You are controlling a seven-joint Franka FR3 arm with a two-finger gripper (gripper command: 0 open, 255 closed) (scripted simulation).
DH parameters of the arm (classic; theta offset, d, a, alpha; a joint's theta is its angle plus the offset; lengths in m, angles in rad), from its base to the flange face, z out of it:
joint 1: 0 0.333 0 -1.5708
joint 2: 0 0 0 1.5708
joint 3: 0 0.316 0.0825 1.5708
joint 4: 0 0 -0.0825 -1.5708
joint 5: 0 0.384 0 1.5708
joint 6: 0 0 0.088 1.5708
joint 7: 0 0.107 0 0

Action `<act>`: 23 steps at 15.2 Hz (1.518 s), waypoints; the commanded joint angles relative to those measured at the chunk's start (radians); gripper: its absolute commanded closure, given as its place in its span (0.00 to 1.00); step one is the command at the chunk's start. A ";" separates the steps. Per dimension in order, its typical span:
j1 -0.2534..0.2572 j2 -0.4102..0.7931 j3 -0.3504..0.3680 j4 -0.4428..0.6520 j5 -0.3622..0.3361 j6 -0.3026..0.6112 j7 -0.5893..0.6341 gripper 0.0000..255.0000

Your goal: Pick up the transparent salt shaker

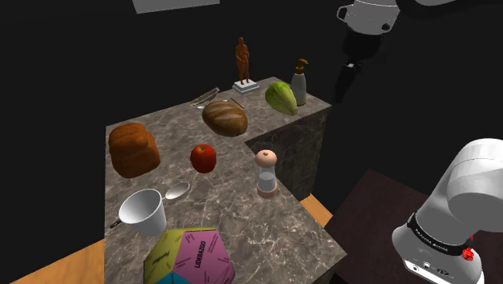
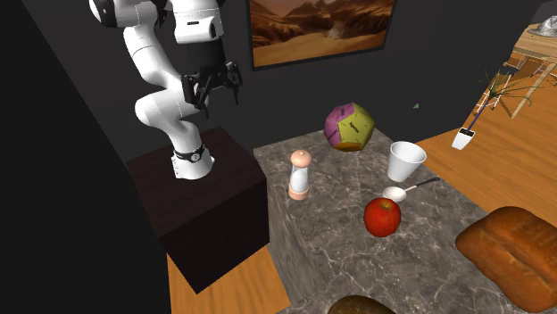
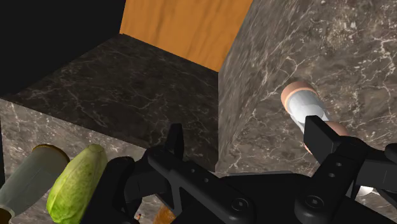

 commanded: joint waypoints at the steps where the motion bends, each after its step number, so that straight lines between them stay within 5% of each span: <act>1: 0.000 0.000 0.000 0.000 0.000 0.000 0.000 0.00; 13: 0.042 0.344 0.165 0.057 0.075 0.237 0.172 0.00; 23: 0.064 0.664 0.270 0.199 0.046 0.379 0.314 0.00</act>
